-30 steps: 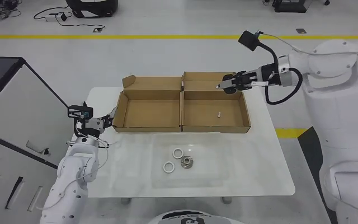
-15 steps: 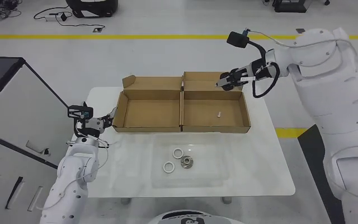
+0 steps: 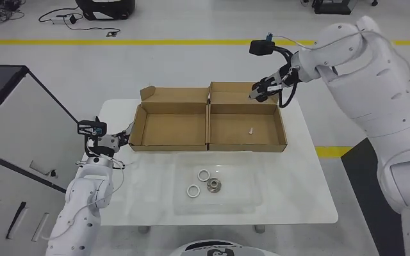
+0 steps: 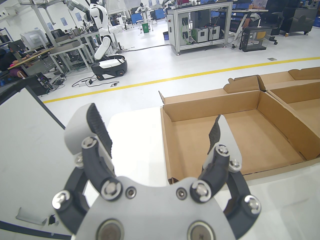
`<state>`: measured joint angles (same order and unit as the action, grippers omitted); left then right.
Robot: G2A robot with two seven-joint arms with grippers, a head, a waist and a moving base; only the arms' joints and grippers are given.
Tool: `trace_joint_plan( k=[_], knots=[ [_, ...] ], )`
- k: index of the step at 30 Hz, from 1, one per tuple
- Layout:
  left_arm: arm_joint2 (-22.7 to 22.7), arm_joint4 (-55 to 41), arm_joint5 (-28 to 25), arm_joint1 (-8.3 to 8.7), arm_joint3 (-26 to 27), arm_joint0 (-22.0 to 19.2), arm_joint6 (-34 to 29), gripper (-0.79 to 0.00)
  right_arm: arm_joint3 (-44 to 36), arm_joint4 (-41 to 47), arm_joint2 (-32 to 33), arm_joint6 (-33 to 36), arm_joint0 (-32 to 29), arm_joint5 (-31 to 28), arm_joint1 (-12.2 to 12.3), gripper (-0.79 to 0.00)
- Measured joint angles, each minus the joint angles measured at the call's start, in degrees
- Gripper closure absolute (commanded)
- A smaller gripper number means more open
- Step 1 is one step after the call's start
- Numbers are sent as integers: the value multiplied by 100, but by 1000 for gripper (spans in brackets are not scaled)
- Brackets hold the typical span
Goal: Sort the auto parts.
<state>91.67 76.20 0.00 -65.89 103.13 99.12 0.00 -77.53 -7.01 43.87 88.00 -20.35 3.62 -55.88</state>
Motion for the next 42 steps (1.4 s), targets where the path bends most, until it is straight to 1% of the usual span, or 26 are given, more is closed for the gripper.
trace_joint_plan(
  k=[11,22,27,32,42],
  knots=[
    [0,0,0,0,0,0,0,-785,514,83,-1184,0,628,-152,-29,0],
    [0,0,0,0,0,0,0,-785,1171,12,-2056,0,939,-278,-138,0],
    [0,0,0,0,0,0,0,-785,1420,-119,-2301,0,1012,-296,-213,0],
    [0,0,0,0,0,0,0,-785,1643,-315,-2425,-20,1046,-194,-282,0],
    [0,0,0,0,0,0,0,-785,1922,-968,-2506,-464,913,-13,-375,0]
  ],
)
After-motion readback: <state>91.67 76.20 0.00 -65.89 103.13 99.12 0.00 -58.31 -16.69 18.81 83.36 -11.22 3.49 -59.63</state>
